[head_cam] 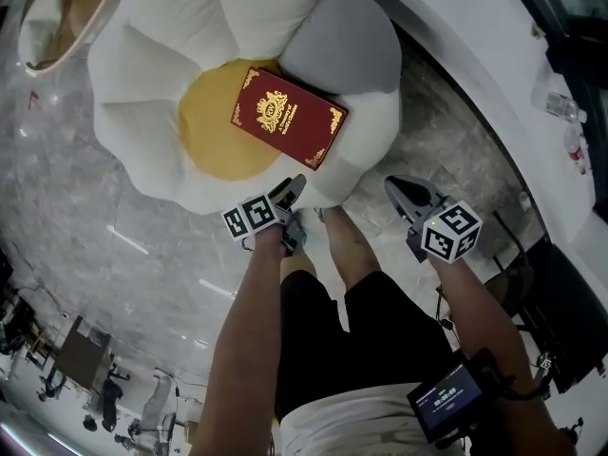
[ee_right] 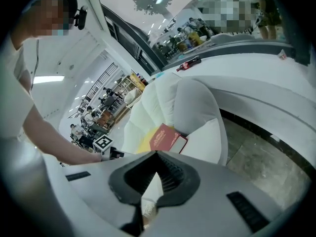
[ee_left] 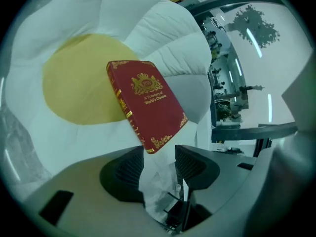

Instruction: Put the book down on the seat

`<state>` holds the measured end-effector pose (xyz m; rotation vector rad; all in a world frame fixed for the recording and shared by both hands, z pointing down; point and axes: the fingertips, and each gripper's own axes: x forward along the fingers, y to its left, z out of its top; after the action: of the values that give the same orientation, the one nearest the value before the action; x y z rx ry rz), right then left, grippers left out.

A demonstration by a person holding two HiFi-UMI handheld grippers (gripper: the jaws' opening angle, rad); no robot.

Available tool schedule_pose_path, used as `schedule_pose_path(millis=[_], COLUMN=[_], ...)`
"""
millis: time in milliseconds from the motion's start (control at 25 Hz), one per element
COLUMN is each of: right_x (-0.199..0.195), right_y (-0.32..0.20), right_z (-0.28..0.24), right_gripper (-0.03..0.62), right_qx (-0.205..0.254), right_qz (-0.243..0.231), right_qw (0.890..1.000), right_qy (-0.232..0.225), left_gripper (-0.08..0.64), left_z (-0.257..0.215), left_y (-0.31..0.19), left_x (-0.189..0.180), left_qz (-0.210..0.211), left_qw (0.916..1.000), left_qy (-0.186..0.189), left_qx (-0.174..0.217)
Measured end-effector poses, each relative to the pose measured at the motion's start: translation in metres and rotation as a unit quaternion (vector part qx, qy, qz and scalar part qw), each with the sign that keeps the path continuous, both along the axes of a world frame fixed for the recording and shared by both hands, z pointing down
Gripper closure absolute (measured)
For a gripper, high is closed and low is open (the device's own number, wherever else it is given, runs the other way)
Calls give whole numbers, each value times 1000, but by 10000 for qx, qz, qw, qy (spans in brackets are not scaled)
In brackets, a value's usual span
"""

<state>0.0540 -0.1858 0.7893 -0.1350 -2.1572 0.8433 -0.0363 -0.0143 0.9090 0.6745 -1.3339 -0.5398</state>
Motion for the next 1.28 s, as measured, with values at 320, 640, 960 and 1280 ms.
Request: schedule_pose_path(millis=[320,640,960,1280], right_x=[-14,2,23,38], right_y=[21,49,66,100], right_z=[-25,-49,-77,-113], right_gripper=[578,578,578,578], right_qx=[81,132,383,606], right_qz=[67,295,602,568], right_qw=[9999,9995,9974,9965], right_qy=[-117,-53,-58,-51], left_gripper=[407,548,549,549], left_z=[-44,-100,-138,-194], left_y=[23,47,80,100], left_x=[-6,-2,3,4], left_qz=[1154,1846,2277,2728], left_qw=[9894,9706,9599,9460], left_qy=[-871,-1544,-1622,-1683], left_qx=[-106,-5,222,475])
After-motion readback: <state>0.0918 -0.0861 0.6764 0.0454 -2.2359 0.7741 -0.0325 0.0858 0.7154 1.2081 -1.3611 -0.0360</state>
